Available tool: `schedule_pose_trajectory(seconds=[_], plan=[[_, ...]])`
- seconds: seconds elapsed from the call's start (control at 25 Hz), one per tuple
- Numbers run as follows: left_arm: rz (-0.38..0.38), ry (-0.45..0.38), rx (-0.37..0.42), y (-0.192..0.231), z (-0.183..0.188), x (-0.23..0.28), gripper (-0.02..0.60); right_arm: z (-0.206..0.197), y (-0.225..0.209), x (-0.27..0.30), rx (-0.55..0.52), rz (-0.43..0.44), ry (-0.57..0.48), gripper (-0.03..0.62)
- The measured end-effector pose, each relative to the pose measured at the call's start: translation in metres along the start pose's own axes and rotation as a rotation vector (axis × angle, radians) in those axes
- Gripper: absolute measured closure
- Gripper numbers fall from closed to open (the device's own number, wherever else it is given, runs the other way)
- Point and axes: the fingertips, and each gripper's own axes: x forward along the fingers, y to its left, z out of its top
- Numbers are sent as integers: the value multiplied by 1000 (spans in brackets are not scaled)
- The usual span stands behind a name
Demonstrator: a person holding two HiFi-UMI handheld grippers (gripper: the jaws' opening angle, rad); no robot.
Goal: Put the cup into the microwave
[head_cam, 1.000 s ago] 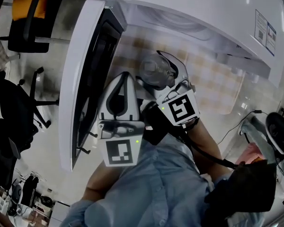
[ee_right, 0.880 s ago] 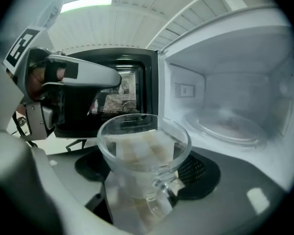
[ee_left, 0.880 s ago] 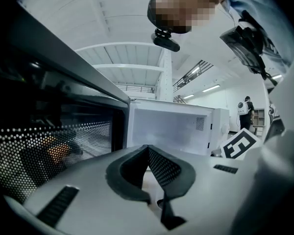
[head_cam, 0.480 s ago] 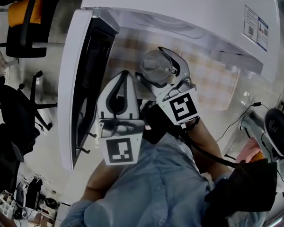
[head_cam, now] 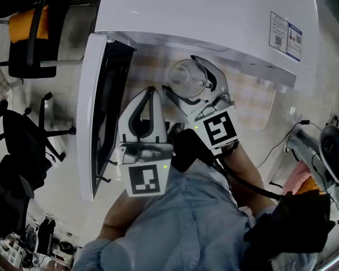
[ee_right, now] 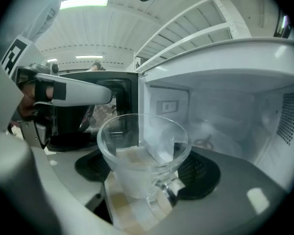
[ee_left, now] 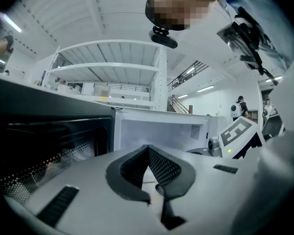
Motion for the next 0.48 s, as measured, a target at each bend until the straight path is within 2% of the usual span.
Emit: schedule_pose_trajectory(seconds=[0.48], plan=[[-51, 10, -9, -7, 21, 22, 574, 25, -31, 6, 1, -38, 5, 217]])
